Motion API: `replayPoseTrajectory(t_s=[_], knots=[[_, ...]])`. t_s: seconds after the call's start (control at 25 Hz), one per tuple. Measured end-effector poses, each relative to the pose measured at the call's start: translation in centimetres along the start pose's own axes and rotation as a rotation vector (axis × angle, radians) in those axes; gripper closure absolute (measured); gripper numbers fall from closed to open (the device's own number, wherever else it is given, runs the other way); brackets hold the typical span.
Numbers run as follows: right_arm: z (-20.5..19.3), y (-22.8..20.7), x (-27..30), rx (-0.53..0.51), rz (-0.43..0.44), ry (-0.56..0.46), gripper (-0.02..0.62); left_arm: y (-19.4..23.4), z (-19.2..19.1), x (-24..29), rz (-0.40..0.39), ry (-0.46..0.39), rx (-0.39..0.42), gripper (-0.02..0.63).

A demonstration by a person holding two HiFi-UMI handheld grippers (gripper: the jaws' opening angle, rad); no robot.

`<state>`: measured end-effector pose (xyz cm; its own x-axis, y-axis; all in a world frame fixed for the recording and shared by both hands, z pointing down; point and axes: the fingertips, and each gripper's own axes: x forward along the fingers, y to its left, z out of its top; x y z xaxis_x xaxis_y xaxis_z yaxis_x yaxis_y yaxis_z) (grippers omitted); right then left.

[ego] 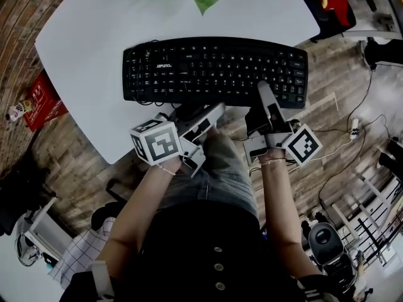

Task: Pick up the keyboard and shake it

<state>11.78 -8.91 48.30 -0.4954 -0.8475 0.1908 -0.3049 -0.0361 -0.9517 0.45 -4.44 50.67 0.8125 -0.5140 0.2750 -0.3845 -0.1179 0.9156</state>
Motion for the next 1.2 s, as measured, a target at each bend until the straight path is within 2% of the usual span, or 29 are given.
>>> replayPoseTrajectory(t_s=[0.24, 0.44, 0.64, 0.88, 0.96, 1.2], knots=[[-0.2, 0.4, 0.0, -0.002, 0.010, 0.012, 0.496, -0.2, 1.3, -0.1, -0.024, -0.068, -0.093, 0.325], [-0.4, 0.4, -0.2, 0.006, 0.011, 0.025, 0.497, 1.3, 2.6, -0.3, -0.008, -0.150, -0.163, 0.325], [-0.5, 0.0, 0.0, 0.017, 0.003, 0.031, 0.497, 1.9, 3.6, -0.1, -0.016, -0.179, -0.217, 0.325], [-0.7, -0.2, -0.1, 0.026, 0.002, 0.042, 0.499, 2.4, 4.1, -0.2, -0.019, -0.210, -0.215, 0.331], [-0.8, -0.2, -0.2, 0.024, -0.002, 0.040, 0.499, 2.5, 4.1, -0.3, -0.014, -0.217, -0.213, 0.383], [-0.9, -0.4, -0.2, -0.049, 0.026, 0.037, 0.488, 2.2, 4.4, -0.6, -0.029, -0.262, -0.153, 0.426]])
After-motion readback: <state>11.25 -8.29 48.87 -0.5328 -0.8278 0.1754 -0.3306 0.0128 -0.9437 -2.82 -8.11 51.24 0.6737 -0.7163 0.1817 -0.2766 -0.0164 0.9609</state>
